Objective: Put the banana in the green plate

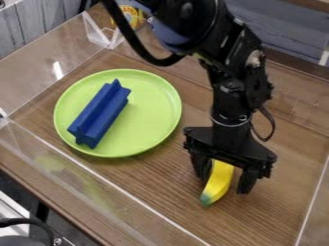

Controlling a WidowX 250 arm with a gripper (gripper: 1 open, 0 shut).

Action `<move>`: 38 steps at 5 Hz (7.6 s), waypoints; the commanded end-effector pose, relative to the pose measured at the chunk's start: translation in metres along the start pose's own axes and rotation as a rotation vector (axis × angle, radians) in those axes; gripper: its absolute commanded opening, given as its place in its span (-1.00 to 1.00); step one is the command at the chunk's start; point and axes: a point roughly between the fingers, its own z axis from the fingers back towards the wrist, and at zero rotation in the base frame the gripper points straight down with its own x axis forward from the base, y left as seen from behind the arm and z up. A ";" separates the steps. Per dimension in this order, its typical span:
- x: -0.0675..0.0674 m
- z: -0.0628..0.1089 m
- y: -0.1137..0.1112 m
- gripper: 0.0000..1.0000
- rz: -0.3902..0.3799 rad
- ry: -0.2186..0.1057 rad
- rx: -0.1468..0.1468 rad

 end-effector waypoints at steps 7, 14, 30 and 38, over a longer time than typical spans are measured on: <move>0.012 0.055 0.009 -1.00 -0.045 0.005 0.082; 0.050 0.120 0.118 -1.00 0.019 -0.088 0.147; 0.046 0.078 0.140 -1.00 0.073 -0.017 0.174; 0.047 0.080 0.131 1.00 0.073 0.026 0.162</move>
